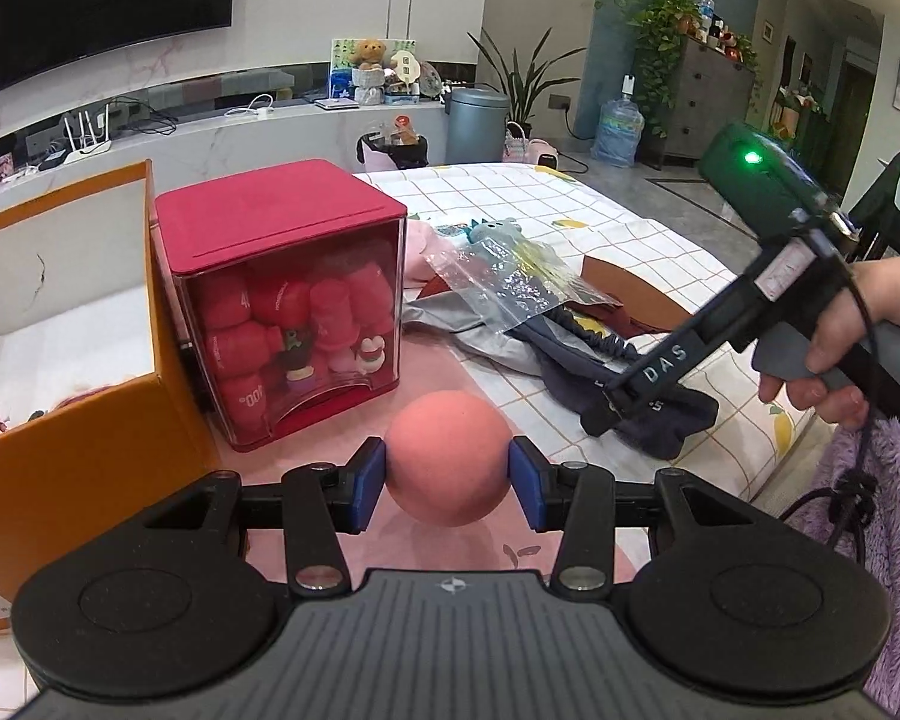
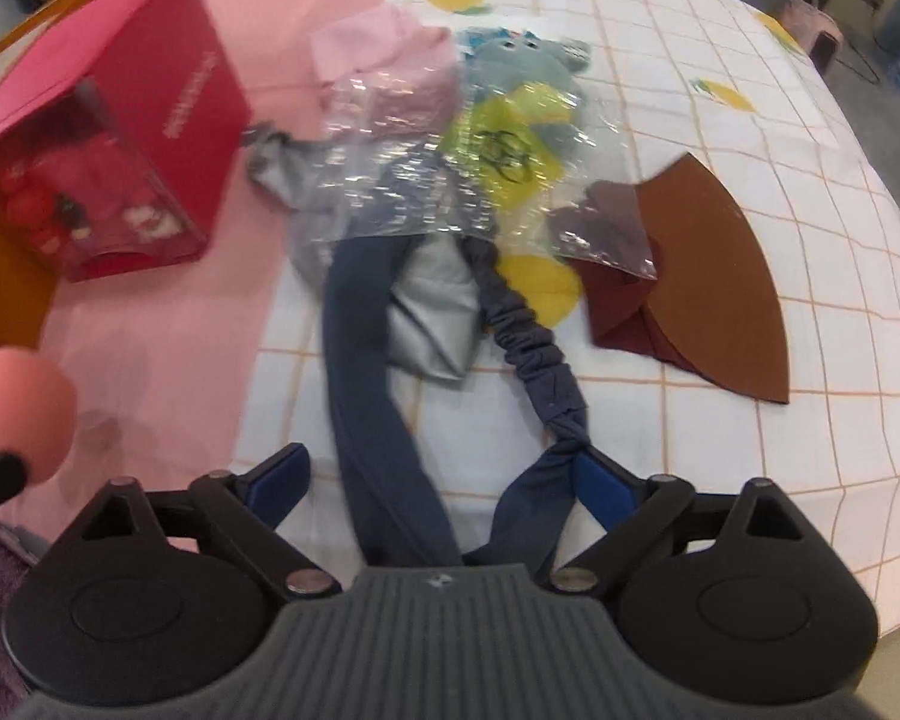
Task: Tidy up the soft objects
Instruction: 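Grasp the peach ball with the left tool while the right tool grasps the navy strap, then lift the ball and navy strap with both tools and carry them over the orange box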
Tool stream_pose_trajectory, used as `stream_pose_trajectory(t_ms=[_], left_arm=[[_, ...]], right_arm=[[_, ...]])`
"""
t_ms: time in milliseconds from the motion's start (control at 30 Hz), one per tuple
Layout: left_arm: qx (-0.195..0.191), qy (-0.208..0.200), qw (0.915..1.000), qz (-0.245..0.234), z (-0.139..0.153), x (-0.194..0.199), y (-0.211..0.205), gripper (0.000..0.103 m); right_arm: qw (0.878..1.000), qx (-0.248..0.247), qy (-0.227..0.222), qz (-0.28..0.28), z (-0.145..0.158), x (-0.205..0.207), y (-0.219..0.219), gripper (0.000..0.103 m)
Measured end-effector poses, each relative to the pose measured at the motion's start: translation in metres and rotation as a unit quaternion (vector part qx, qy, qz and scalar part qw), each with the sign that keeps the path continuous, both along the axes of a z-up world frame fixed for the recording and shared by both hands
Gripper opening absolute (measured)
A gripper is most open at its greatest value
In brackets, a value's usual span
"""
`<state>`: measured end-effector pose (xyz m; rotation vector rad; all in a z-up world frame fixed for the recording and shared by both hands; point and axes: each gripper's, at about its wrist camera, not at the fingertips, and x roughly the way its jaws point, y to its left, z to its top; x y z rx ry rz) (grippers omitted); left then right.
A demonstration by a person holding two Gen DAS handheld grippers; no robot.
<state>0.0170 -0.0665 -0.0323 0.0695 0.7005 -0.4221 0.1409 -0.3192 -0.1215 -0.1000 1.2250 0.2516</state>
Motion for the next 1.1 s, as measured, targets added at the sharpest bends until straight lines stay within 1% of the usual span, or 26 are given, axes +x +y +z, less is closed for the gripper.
stream_pose_trajectory(t_ms=[67, 133, 267, 300, 367, 433, 467, 533, 567, 600, 633, 700, 833, 967, 1100], left_arm=[[0.002, 0.001, 1.0, -0.001, -0.001, 0.001, -0.001, 0.051], [0.005, 0.003, 1.0, 0.0, -0.003, 0.002, -0.001, 0.051], [0.007, 0.004, 1.0, 0.003, -0.003, 0.001, -0.001, 0.051], [0.007, 0.004, 1.0, 0.004, -0.002, 0.001, -0.001, 0.051], [0.007, 0.003, 1.0, 0.005, -0.002, 0.001, -0.001, 0.051], [0.008, 0.003, 0.9999, 0.006, -0.002, 0.001, -0.001, 0.052], [0.008, 0.003, 0.9999, 0.006, -0.002, 0.0, -0.001, 0.052], [0.009, 0.002, 0.9999, 0.007, -0.002, 0.0, -0.001, 0.052], [0.01, 0.001, 0.9999, 0.008, -0.002, -0.001, 0.0, 0.051], [0.01, 0.001, 0.9999, 0.009, -0.002, 0.0, 0.0, 0.051], [0.009, 0.0, 0.9999, 0.009, -0.001, -0.001, 0.0, 0.051], [0.008, -0.001, 0.9999, 0.011, -0.001, 0.0, 0.001, 0.051], [0.003, -0.004, 0.9999, 0.014, 0.0, 0.0, 0.003, 0.051], [0.0, -0.006, 0.9998, 0.019, 0.001, 0.0, 0.004, 0.051], [-0.002, -0.006, 0.9997, 0.022, 0.002, 0.001, 0.005, 0.051]], right_arm=[[1.0, -0.011, 0.001, -0.005, -0.004, 0.003, 0.0, 0.097], [1.0, -0.012, 0.003, -0.009, -0.006, 0.005, -0.001, 0.101], [1.0, -0.012, 0.001, -0.009, -0.007, 0.005, -0.003, 0.101], [1.0, -0.012, -0.001, -0.009, -0.007, 0.005, -0.004, 0.099], [1.0, -0.01, -0.013, -0.013, -0.003, 0.003, -0.005, 0.088], [0.999, -0.011, -0.031, -0.024, 0.003, 0.0, -0.008, 0.055], [0.999, -0.009, -0.034, -0.031, 0.005, 0.0, -0.01, 0.05], [0.998, -0.008, -0.038, -0.047, 0.006, 0.0, -0.015, 0.033], [0.998, -0.009, -0.039, -0.053, 0.006, -0.001, -0.017, 0.028], [0.997, -0.008, -0.04, -0.058, 0.006, -0.001, -0.018, 0.018], [0.997, -0.006, -0.04, -0.06, 0.006, -0.002, -0.02, 0.01], [0.997, -0.004, -0.052, -0.06, 0.01, -0.005, -0.019, 0.008], [0.993, -0.004, -0.11, -0.048, 0.029, -0.021, -0.015, 0.007], [0.982, 0.006, -0.186, -0.042, 0.058, -0.042, -0.015, 0.007], [0.971, 0.008, -0.234, -0.056, 0.079, -0.055, -0.019, 0.007]])
